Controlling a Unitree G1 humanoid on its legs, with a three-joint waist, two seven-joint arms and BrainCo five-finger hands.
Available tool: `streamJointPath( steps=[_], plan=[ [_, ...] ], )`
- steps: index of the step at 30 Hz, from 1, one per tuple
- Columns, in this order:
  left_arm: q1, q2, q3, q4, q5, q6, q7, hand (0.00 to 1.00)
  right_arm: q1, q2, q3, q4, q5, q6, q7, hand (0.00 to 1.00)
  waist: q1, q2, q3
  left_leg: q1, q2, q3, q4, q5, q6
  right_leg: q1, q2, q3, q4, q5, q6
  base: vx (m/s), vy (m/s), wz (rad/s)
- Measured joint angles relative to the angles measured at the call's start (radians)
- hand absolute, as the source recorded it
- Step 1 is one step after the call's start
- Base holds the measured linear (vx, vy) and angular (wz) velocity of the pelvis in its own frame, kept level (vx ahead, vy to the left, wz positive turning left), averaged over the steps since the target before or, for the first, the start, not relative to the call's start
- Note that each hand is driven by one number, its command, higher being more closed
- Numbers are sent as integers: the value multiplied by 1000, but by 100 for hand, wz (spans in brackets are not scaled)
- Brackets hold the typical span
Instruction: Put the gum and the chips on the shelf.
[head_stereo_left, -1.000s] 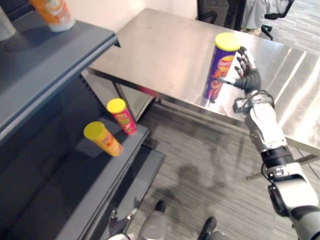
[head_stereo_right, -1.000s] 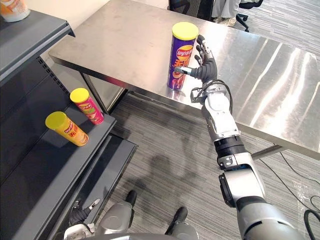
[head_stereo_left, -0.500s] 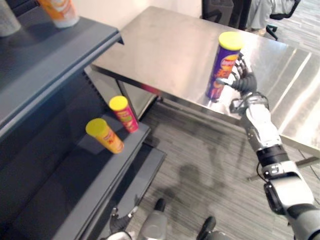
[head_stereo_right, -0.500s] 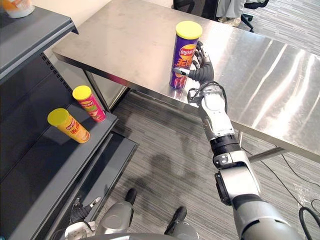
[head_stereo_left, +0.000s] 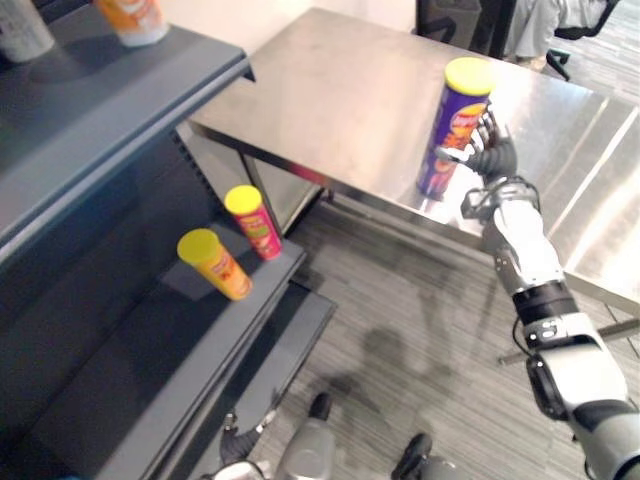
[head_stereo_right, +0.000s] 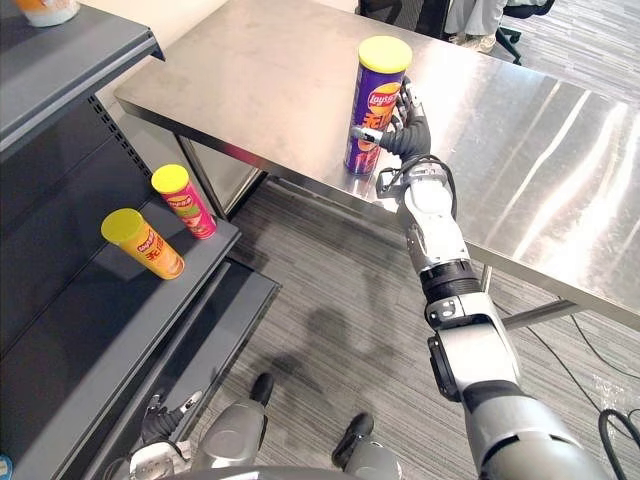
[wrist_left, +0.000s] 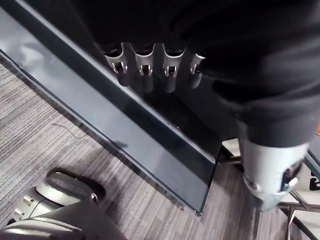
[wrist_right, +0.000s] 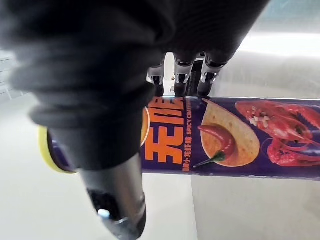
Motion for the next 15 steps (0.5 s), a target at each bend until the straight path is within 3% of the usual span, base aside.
streamJointPath(
  steps=[8,9,15],
  plan=[
    [1,-1,-8,-20,-11,-12,-2,0,-7,0,-11,39,30,0,-36,0,15,1,0,-20,1,0,18,-2,-4,-44,-18,-2,76,-46,-9,-10,-25,2],
    [0,-2,-11,-21,-11,-20,-2,0,-9,0,-10,42,30,1,-37,100,16,1,1,-21,1,-1,20,-3,-5,-46,-20,-2,83,-52,-9,-27,-33,1],
    [-1,-3,-19,-41,-14,-23,-2,0,-67,-1,-10,43,30,-2,-38,100,17,12,31,-49,7,-3,53,-12,-17,-66,-22,-8,111,-66,-15,-21,-7,0]
  ],
)
